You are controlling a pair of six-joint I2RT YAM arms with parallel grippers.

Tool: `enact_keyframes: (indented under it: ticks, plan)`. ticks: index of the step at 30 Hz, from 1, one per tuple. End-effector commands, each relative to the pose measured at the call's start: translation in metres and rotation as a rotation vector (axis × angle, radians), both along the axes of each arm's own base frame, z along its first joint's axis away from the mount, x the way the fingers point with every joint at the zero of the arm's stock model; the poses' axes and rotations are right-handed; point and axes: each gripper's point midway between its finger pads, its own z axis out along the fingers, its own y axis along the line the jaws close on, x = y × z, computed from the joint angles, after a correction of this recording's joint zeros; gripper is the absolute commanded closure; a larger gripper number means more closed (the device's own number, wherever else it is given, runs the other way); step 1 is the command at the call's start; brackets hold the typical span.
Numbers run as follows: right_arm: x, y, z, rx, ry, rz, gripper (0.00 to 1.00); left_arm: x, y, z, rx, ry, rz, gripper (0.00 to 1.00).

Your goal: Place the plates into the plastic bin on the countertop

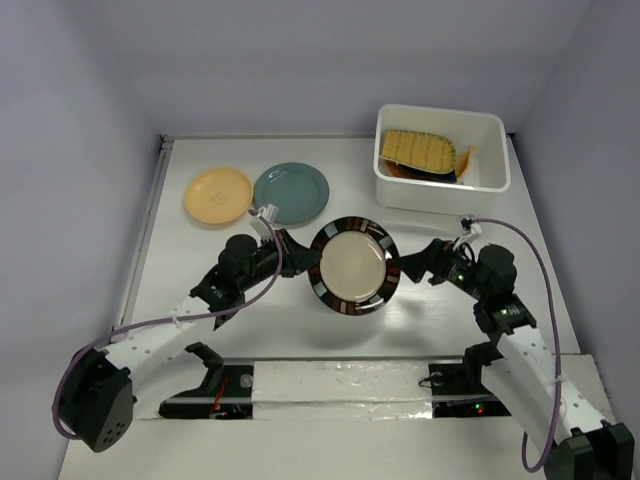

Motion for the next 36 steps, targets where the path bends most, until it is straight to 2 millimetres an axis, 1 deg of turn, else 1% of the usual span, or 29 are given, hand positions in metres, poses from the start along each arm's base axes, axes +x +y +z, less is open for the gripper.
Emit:
enact_keyframes:
  ticks: [1,2,7,8,10,11,12,13,14,15,16,17,18,19,20,21,22,23,24,26,27,28,30,31,32,33,34,35,36]
  plan:
    - [0.000,0.009,0.009,0.021,-0.059,0.044,0.07,-0.011,-0.009,0.085,-0.203,-0.173,-0.084,1.00]
    - [-0.001,0.012,0.013,0.041,-0.071,0.063,0.07,-0.015,-0.010,0.090,-0.215,-0.182,-0.100,1.00]
    - [-0.002,0.027,-0.002,0.072,-0.016,0.140,0.07,-0.028,-0.010,0.115,-0.300,-0.219,-0.155,1.00]
    - [-0.002,0.030,0.001,0.090,-0.028,0.158,0.07,-0.032,-0.010,0.118,-0.310,-0.225,-0.173,1.00]
    - [-0.005,0.037,-0.004,0.109,-0.007,0.199,0.11,-0.036,-0.009,0.125,-0.328,-0.240,-0.181,1.00]
    - [-0.005,0.039,0.002,0.129,-0.026,0.211,0.16,-0.038,-0.008,0.128,-0.333,-0.246,-0.186,1.00]
    - [-0.006,0.042,0.003,0.139,-0.028,0.230,0.42,-0.040,-0.008,0.130,-0.336,-0.251,-0.192,1.00]
    - [-0.013,0.046,0.004,0.163,-0.013,0.271,0.58,-0.041,-0.009,0.130,-0.328,-0.253,-0.201,1.00]
    - [-0.014,0.048,0.016,0.187,-0.059,0.291,0.73,-0.041,-0.009,0.133,-0.318,-0.258,-0.206,1.00]
    - [-0.017,0.049,0.021,0.205,-0.068,0.309,0.99,-0.039,-0.010,0.132,-0.302,-0.255,-0.202,1.00]
    - [-0.021,0.051,0.027,0.229,-0.069,0.325,1.00,-0.036,-0.008,0.122,-0.258,-0.240,-0.188,0.99]
    - [-0.020,0.051,0.035,0.240,-0.087,0.322,1.00,-0.029,-0.004,0.125,-0.241,-0.249,-0.139,0.94]
    - [-0.020,0.050,0.041,0.247,-0.100,0.316,1.00,-0.027,0.002,0.130,-0.229,-0.273,-0.104,0.87]
    - [-0.019,0.050,0.047,0.253,-0.112,0.313,1.00,-0.023,0.008,0.121,-0.185,-0.248,-0.065,0.74]
    - [-0.016,0.048,0.052,0.251,-0.116,0.289,1.00,-0.014,0.018,0.124,-0.151,-0.278,0.014,0.68]
    - [-0.011,0.047,0.069,0.253,-0.148,0.270,1.00,-0.016,0.028,0.133,-0.148,-0.308,0.049,0.63]
    - [-0.006,0.045,0.077,0.250,-0.157,0.245,1.00,-0.015,0.035,0.127,-0.115,-0.293,0.084,0.56]
    - [0.005,0.040,0.079,0.233,-0.149,0.182,1.00,-0.014,0.041,0.128,-0.105,-0.302,0.115,0.54]
    - [0.014,0.038,0.105,0.236,-0.197,0.150,1.00,-0.013,0.052,0.133,-0.098,-0.326,0.166,0.53]
    - [0.033,0.031,0.124,0.228,-0.217,0.062,1.00,-0.013,0.060,0.123,-0.065,-0.308,0.201,0.52]
    - [0.045,0.031,0.128,0.223,-0.207,0.041,1.00,-0.014,0.065,0.120,-0.058,-0.312,0.219,0.52]
    - [0.060,0.021,0.157,0.232,-0.259,-0.008,1.00,-0.014,0.067,0.112,-0.038,-0.294,0.225,0.52]
    - [0.086,0.006,0.174,0.224,-0.266,-0.097,1.00,-0.017,0.072,0.102,-0.020,-0.282,0.237,0.52]
    - [0.105,0.000,0.191,0.222,-0.280,-0.132,1.00,-0.018,0.074,0.094,-0.002,-0.265,0.239,0.52]
    - [0.122,-0.019,0.194,0.209,-0.272,-0.197,1.00,-0.020,0.076,0.090,0.006,-0.259,0.243,0.52]
    - [0.135,-0.028,0.199,0.206,-0.271,-0.225,1.00,-0.022,0.080,0.086,0.009,-0.257,0.252,0.52]
    - [0.157,-0.038,0.190,0.193,-0.234,-0.260,1.00,-0.024,0.082,0.080,0.020,-0.246,0.257,0.52]
    - [0.174,-0.060,0.206,0.184,-0.247,-0.329,1.00,-0.025,0.085,0.072,0.031,-0.236,0.263,0.52]
    - [0.186,-0.069,0.207,0.175,-0.237,-0.355,1.00,-0.028,0.088,0.073,0.022,-0.247,0.270,0.52]
